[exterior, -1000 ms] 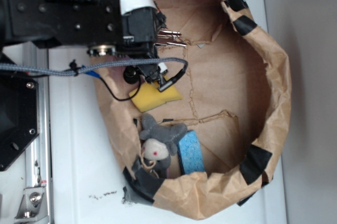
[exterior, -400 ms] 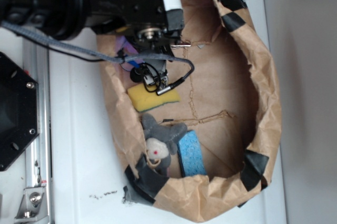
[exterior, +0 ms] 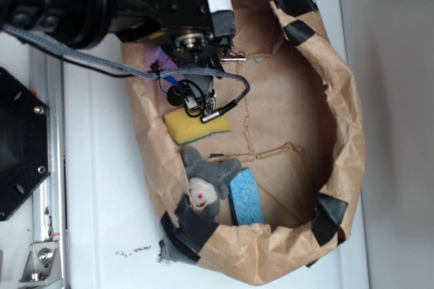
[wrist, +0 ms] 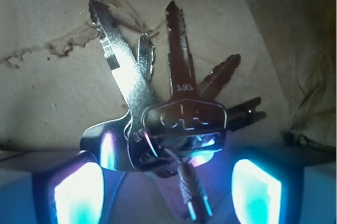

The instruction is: Grab the silver keys.

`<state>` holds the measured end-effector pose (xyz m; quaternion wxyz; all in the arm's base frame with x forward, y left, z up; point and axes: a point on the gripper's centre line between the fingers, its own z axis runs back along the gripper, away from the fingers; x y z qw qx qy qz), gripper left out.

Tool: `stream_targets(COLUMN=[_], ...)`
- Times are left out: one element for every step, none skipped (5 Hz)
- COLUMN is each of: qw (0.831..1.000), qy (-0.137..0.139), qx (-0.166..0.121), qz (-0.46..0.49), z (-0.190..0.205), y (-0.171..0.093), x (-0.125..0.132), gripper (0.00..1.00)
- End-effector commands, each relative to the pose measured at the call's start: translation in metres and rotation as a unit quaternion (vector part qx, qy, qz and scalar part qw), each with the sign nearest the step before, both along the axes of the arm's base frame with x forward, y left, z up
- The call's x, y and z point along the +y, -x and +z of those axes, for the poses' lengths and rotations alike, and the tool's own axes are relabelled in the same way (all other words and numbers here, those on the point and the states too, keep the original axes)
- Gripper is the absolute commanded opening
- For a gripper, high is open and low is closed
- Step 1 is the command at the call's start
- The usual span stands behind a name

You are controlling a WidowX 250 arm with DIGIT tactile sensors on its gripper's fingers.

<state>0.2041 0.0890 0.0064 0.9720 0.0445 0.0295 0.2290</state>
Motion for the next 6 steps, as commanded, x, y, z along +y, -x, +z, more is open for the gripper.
stream_targets(qw=[0.999,0.999,0.999,0.998,0.997,0.993], qy=[0.019,0.024,0.039,0.063,0.077,0.102], qx=[0.026,0.023,0.012,-0.009,-0.02,-0.05], qz=[0.002,0.004,0.015,0.019,0.022,0.013], z=[-0.017,-0.017,-0.013,0.0,0.006,0.029], y=[0.015,0.015,0.015,0.011,0.01,0.014], x=[0.004,0.005,0.003,-0.003,-0.012,-0.016], gripper=[0.0,0.0,0.0,0.0,0.0,0.0])
